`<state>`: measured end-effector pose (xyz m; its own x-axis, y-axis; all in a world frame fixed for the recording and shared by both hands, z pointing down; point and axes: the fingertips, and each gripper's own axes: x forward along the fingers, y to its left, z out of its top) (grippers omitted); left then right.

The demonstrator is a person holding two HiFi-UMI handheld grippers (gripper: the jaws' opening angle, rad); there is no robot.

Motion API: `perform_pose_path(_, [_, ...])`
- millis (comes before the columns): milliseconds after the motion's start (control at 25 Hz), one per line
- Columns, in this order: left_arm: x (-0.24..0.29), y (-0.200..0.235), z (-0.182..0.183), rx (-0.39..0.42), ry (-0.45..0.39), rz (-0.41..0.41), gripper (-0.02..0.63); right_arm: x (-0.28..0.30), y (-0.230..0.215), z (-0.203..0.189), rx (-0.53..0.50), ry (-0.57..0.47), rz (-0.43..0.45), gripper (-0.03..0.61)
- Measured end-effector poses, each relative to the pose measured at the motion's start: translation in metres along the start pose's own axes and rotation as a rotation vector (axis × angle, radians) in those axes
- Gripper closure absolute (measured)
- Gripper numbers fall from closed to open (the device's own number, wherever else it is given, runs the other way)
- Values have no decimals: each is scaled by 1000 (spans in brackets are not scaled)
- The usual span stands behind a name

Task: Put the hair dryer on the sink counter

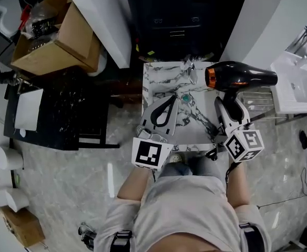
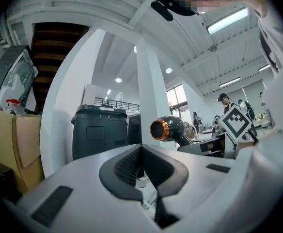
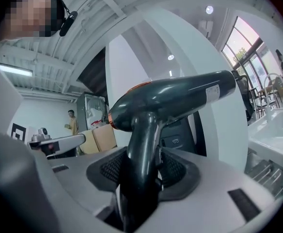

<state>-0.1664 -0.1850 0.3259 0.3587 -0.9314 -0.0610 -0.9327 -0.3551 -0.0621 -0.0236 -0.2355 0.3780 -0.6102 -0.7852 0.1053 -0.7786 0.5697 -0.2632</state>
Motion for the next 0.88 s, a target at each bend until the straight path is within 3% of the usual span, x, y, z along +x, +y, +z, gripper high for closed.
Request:
perform_pose_path(320, [26,6,-10,6,18,1,601,32,-27,-12,51,58,-13,390])
perform_pose_path(880, [67,20,-31,-27,73,46,601,93,-80,-64,155,214,-27,390])
